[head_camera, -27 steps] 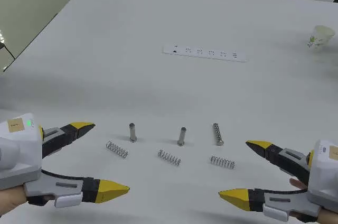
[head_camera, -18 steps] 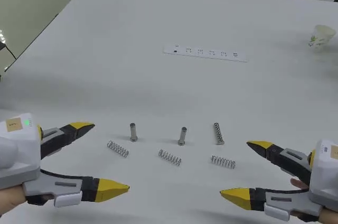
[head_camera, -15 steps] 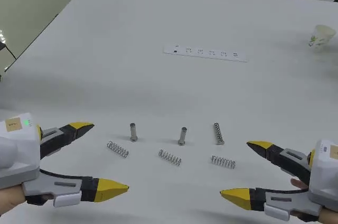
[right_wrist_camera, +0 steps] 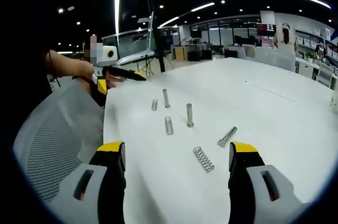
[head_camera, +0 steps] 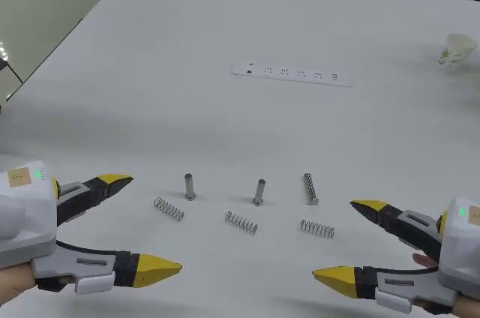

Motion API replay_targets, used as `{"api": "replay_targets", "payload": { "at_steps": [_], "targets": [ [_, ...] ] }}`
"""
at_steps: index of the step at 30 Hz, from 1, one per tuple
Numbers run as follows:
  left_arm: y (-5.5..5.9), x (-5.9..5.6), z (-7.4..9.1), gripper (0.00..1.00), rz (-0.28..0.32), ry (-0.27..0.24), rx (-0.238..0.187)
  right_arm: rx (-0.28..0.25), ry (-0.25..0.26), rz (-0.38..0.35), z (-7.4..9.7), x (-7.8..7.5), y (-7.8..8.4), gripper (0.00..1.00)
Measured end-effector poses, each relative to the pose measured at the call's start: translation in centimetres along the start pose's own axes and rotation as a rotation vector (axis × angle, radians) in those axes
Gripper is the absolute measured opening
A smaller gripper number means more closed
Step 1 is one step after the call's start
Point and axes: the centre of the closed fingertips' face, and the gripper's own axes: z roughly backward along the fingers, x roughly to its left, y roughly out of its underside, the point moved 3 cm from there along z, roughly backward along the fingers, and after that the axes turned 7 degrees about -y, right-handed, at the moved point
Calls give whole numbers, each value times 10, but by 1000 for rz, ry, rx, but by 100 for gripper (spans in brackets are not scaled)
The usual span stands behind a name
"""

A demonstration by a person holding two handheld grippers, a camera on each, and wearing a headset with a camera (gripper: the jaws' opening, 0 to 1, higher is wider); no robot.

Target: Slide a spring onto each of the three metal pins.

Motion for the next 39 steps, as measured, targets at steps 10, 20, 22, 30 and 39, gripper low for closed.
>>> {"api": "replay_targets", "payload": {
  "at_steps": [10,20,22,30,39],
  "targets": [
    [-2,-1,-1,98,-2,6,-4,0,-9,-2,-2,2,1,81],
    [-3,-2,0,98,-2,9,-6,-7,-10,-11,-2,1,1,91],
    [-4,-2,-1,98,-2,10,-8,-11,-9,-14,-3,1,1,95],
    [-6,-1,0,98,-5,9,-13,5,-19,-5,-6,2,2,99],
    [-6,-1,2,98,-6,5,-12,13,-22,-6,-7,0,2,99]
  ]
}}
